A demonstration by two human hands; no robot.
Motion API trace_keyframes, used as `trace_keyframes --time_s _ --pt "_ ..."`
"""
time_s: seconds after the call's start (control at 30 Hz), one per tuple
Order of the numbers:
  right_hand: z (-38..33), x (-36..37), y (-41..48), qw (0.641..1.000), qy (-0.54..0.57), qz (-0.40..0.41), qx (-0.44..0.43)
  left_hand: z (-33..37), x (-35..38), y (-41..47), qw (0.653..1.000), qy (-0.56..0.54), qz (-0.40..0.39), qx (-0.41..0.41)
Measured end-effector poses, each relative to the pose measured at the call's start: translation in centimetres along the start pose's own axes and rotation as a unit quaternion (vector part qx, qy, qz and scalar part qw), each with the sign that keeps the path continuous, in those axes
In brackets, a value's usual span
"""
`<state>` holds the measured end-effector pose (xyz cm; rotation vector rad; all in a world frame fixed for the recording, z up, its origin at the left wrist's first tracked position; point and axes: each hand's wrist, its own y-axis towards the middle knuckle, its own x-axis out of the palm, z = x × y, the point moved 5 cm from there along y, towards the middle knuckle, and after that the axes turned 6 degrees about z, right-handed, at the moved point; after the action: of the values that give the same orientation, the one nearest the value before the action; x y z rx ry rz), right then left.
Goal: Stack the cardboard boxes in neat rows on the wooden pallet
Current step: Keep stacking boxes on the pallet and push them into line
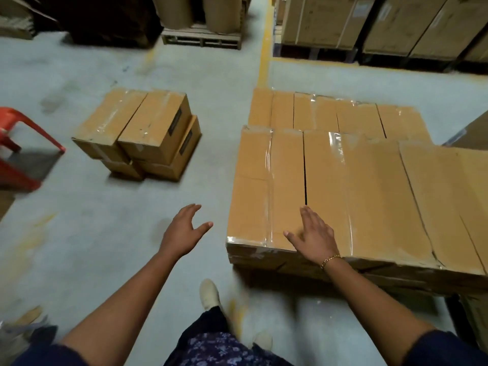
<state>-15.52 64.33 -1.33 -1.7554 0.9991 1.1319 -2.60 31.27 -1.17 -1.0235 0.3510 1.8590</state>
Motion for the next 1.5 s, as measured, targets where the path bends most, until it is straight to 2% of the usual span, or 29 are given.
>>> trace_keyframes --time_s 0.3,0.57,0.77,1.1,1.23,1.5 --pt "-13.1 -0.4 6.8 0.996 0.047 0.010 -0.078 -6.6 -8.3 2.5 0.996 -0.053 0.069 -0.036" --pt "-28.5 4.4 13.7 0.989 0.098 -0.035 -0.107 -16.9 -16.7 7.8 0.993 -0.056 0.063 -0.084" --pt "-37.3 6.8 19.1 0.983 0.125 -0.058 -0.120 -21.7 -22.6 14.6 0.991 -0.060 0.065 -0.097" --pt "-42.8 8.1 32.6 0.983 0.124 -0.085 -0.102 -24.4 -25.0 28.8 0.990 -0.076 0.047 -0.112" --pt "-43.4 7.5 40.8 0.984 0.130 -0.088 -0.083 -23.2 -25.1 37.5 0.992 -0.068 0.032 -0.104" --pt "-43.7 1.5 56.2 0.986 0.120 -0.088 -0.068 -17.1 -26.1 55.5 0.991 -0.109 0.008 -0.079"
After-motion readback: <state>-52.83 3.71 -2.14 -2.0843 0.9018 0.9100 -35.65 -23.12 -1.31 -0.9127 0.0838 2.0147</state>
